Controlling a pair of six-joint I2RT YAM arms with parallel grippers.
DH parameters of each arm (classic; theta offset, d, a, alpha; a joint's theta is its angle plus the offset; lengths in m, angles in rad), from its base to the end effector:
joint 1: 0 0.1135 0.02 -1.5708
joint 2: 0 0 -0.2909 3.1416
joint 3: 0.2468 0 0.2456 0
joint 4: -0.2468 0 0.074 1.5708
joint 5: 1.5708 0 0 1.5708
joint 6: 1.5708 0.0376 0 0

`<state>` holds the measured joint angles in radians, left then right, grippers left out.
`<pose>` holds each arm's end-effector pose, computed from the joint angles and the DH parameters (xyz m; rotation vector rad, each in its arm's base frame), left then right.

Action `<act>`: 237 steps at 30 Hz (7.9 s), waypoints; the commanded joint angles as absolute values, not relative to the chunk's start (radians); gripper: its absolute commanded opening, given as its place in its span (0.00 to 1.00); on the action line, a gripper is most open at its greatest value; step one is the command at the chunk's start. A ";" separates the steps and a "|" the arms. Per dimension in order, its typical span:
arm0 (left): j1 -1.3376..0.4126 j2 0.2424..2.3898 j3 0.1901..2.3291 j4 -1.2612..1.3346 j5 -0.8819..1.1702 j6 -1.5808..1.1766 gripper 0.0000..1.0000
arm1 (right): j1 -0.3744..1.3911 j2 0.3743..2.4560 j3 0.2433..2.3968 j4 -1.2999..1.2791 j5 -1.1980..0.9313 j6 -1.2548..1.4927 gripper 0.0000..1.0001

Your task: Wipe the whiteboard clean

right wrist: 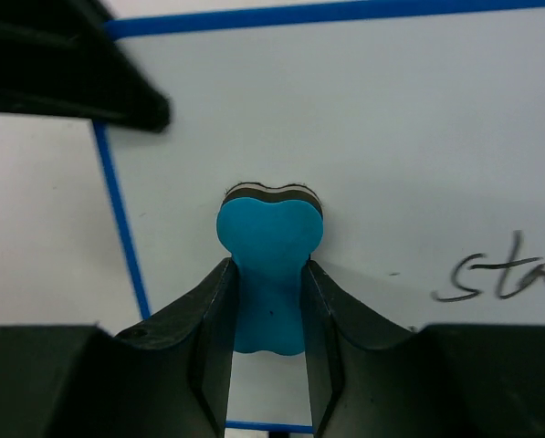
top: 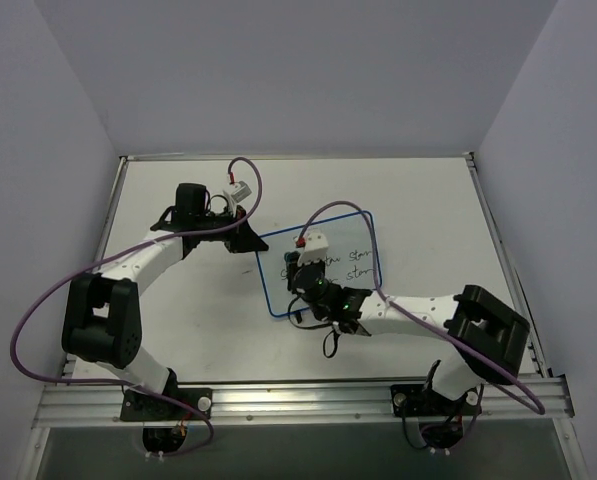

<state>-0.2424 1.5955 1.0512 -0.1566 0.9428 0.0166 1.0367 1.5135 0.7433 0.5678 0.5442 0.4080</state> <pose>0.3183 -0.1101 0.2703 0.7705 2.0343 -1.1829 0.1797 0.2656 0.2598 -0.1609 1.7714 0.5722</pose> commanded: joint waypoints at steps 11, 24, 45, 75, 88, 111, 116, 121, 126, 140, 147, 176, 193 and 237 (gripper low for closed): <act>-0.239 1.580 1.042 -0.069 0.680 0.229 0.02 | 1.152 1.740 0.898 0.568 0.755 0.509 0.00; -0.239 1.582 1.043 -0.081 0.670 0.248 0.02 | 0.884 1.399 0.494 0.561 0.693 0.652 0.00; -0.227 1.577 1.032 -0.086 0.650 0.258 0.02 | 0.528 1.272 0.529 0.509 0.396 0.624 0.00; -0.222 1.562 1.022 -0.058 0.643 0.242 0.02 | 0.586 1.186 0.236 0.522 0.486 0.953 0.00; -0.233 1.557 1.017 -0.055 0.647 0.238 0.02 | 0.874 1.406 0.434 0.664 0.627 0.879 0.00; -0.235 1.560 1.017 -0.052 0.643 0.239 0.02 | 0.646 1.381 0.385 0.609 0.584 0.913 0.00; -0.235 1.557 1.015 -0.054 0.638 0.239 0.02 | 0.618 1.330 0.393 0.581 0.597 0.864 0.00; -0.235 1.568 1.017 -0.055 0.644 0.241 0.02 | 0.676 1.387 0.420 0.756 0.463 0.648 0.00; -0.235 1.559 1.016 -0.055 0.640 0.241 0.02 | 0.857 1.494 0.491 0.873 0.531 0.566 0.00; -0.236 1.557 1.014 -0.055 0.638 0.242 0.02 | 1.086 1.735 0.680 0.986 0.644 0.523 0.00; -0.236 1.559 1.015 -0.057 0.635 0.244 0.02 | 1.025 1.686 0.526 0.971 0.710 0.635 0.00; -0.239 1.554 1.014 -0.055 0.640 0.242 0.02 | 1.169 1.799 0.842 0.910 0.634 0.499 0.00; -0.241 1.560 1.012 -0.051 0.643 0.244 0.02 | 0.914 1.671 0.669 0.851 0.583 0.560 0.00; -0.235 1.503 0.983 -0.064 0.548 0.244 0.02 | 0.290 1.120 0.552 0.220 0.308 0.692 0.00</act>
